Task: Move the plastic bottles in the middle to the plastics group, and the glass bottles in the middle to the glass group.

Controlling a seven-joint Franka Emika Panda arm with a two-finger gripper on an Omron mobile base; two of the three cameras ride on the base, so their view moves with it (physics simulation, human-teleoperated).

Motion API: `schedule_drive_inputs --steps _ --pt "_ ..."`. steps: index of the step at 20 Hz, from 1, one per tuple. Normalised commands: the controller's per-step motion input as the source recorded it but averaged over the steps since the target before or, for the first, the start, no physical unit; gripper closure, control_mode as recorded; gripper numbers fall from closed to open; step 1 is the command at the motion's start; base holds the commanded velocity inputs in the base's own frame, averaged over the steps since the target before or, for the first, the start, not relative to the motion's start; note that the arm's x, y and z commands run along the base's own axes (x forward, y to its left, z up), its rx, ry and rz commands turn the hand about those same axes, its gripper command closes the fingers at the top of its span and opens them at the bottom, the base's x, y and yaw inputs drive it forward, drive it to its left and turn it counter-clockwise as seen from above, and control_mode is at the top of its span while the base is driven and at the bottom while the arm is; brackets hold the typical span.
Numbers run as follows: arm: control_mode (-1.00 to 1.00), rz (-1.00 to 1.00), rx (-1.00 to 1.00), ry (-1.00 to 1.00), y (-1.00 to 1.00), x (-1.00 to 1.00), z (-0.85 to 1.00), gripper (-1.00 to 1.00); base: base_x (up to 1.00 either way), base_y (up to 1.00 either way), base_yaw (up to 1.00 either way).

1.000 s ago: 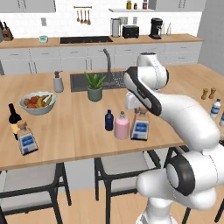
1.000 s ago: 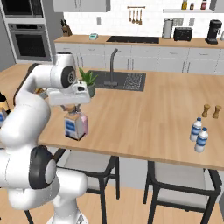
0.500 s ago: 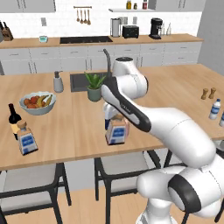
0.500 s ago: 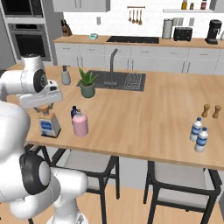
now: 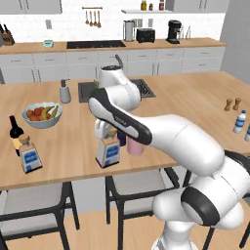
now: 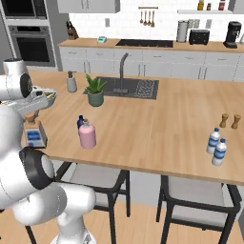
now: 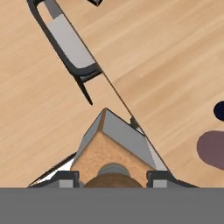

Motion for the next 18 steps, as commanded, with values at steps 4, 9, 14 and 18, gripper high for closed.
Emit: schedule_drive_inputs --steps 4,9,14,18 --pt "-1.00 0.03 -0.02 0.00 0.71 0.53 -0.16 1.00 0.00 0.00 0.00" --pt "-1.00 0.01 -0.02 0.00 0.81 0.74 -0.27 1.00 0.00 0.00 0.00" --pt "-1.00 0.00 -0.02 0.00 0.75 0.71 -0.15 1.00 0.00 0.00 0.00" --pt "-1.00 0.00 -0.04 0.07 0.34 0.44 0.00 1.00 0.00 0.00 0.00"
